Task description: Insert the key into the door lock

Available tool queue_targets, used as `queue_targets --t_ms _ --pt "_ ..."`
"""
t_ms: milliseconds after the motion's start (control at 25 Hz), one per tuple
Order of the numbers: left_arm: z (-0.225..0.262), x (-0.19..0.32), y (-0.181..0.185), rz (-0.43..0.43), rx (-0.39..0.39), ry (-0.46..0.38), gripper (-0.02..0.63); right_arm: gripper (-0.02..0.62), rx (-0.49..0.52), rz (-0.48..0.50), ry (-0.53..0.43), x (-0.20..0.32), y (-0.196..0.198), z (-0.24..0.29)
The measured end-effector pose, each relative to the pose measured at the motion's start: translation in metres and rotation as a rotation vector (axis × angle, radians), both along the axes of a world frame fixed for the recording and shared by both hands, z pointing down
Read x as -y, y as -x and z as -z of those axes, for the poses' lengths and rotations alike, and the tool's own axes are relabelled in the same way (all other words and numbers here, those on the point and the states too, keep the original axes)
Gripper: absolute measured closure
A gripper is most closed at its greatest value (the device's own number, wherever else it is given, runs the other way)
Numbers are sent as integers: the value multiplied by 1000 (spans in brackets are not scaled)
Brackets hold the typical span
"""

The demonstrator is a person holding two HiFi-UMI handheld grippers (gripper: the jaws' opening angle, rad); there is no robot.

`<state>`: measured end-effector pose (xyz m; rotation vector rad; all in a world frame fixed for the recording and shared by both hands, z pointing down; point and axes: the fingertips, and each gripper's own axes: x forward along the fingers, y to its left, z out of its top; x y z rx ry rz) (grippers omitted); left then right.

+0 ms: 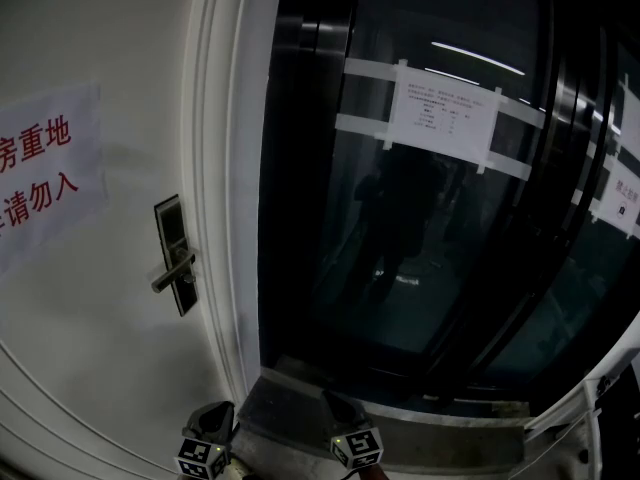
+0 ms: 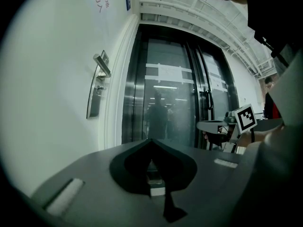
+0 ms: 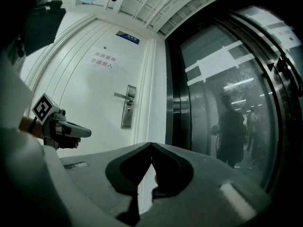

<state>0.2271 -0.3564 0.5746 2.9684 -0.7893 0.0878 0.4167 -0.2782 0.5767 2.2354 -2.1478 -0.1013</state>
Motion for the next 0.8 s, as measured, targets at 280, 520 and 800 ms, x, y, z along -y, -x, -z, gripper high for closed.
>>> queue_targets --t_ms 280,520,800 --pt "-17 6 3 17 10 11 604 594 4 6 -3 2 1 3" --pt "-16 3 6 13 16 29 604 594 -4 3 -12 2 1 4" --pt "-7 17 -1 15 2 -33 604 594 -8 -2 -31 8 -4 10"
